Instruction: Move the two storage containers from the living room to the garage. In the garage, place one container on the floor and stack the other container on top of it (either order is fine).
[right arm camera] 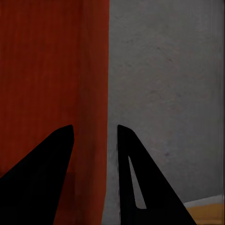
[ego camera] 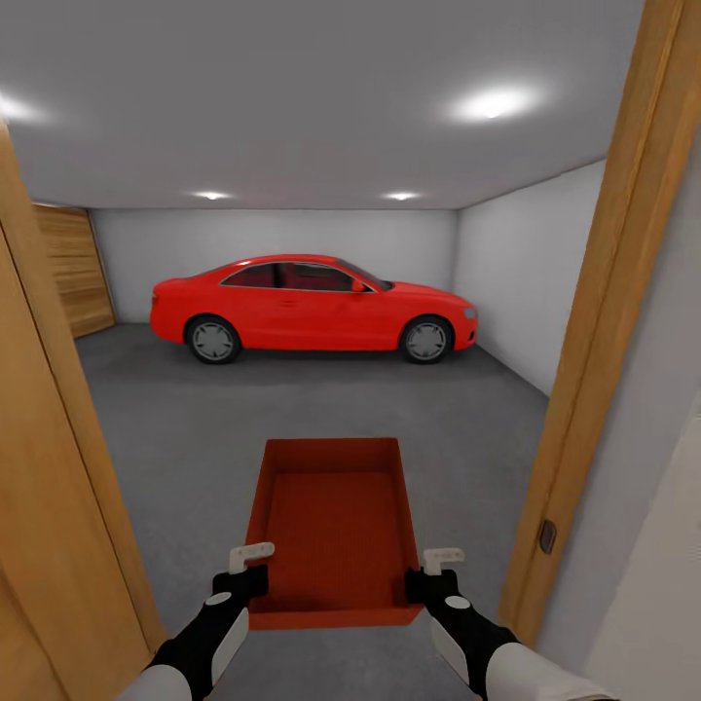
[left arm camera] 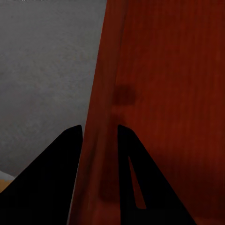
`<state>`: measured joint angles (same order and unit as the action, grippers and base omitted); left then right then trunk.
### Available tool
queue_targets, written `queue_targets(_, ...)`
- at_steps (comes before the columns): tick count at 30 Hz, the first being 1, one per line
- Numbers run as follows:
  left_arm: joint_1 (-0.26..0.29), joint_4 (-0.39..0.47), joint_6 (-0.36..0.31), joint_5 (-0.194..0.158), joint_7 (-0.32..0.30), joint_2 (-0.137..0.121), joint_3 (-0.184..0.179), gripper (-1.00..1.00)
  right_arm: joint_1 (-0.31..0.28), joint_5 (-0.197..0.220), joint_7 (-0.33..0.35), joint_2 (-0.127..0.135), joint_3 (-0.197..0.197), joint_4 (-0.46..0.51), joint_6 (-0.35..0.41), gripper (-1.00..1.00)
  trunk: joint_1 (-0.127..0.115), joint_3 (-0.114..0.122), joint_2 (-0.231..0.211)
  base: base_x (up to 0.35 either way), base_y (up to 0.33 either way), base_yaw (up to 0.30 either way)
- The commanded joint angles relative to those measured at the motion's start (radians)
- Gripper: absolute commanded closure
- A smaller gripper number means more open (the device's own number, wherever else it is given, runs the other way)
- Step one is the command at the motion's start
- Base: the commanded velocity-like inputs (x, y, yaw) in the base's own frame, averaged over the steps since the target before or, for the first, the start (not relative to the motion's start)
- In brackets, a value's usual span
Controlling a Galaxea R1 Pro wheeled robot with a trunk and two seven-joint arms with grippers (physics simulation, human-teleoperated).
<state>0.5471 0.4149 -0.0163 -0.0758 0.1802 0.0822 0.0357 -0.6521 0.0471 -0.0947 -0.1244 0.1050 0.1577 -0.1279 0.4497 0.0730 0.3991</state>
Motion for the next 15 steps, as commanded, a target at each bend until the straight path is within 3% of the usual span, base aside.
queue_targets(1, 0.000, 0.008, 0.013, 0.010, 0.007, -0.015, 0.016, 1.00, 0.000, 0.010, -0.008, 0.009, -0.008, -0.004, -0.004, 1.00, 0.000, 0.000, 0.001, 0.000, 0.000, -0.107)
queue_targets(15, 0.001, 0.008, 0.013, 0.009, 0.007, -0.015, 0.018, 1.00, -0.001, 0.010, -0.009, 0.009, -0.008, -0.004, -0.004, 1.00, 0.000, 0.000, 0.001, 0.000, 0.000, -0.011)
